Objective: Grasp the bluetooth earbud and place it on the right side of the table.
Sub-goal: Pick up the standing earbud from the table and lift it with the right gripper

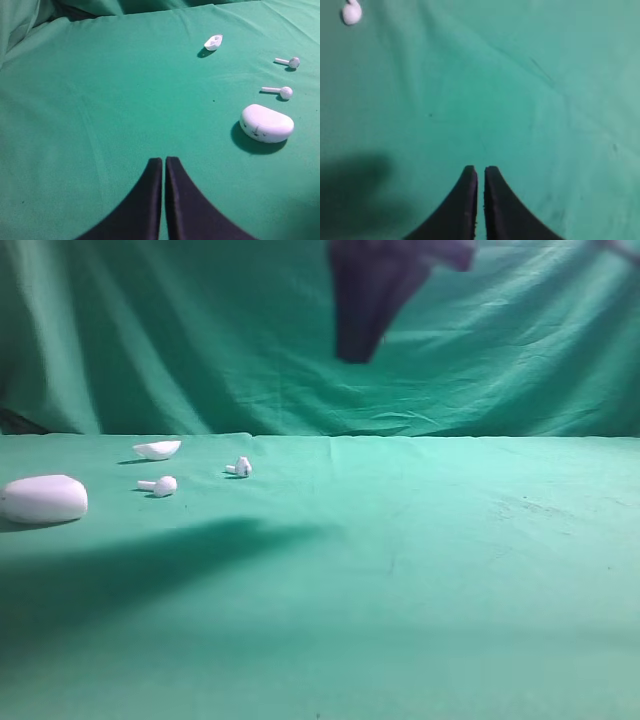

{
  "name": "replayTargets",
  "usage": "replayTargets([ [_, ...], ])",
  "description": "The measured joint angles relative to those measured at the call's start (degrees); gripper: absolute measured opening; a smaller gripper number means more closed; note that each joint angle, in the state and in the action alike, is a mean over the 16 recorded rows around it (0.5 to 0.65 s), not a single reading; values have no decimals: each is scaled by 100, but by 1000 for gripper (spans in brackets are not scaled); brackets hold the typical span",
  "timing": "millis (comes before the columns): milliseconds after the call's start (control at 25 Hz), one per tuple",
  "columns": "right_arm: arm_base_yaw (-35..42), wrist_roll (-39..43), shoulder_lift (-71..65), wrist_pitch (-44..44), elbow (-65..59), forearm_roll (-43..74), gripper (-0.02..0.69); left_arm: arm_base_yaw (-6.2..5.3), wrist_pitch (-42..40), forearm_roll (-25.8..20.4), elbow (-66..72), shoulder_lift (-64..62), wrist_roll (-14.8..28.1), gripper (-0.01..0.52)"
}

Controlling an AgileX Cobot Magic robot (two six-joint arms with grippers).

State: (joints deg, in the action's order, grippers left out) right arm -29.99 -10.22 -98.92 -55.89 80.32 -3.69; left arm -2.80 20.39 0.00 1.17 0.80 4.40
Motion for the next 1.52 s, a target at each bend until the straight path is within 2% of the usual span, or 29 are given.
replayTargets([
  [240,-492,-10,-1489,-234,1619,-72,79,0,0,0,0,0,0,0],
  [560,-771,143,-3012,-309,3409,30,218,0,0,0,0,0,0,0],
  [760,-810,285,-3621,-333,4057,138,308,0,0,0,0,0,0,0],
  [880,-814,374,-3848,-336,4268,211,335,0,0,0,0,0,0,0],
  [1040,-816,442,-4022,-318,4388,283,313,0,0,0,0,0,0,0],
  [1520,-823,466,-4100,-543,4778,365,124,0,0,0,0,0,0,0],
])
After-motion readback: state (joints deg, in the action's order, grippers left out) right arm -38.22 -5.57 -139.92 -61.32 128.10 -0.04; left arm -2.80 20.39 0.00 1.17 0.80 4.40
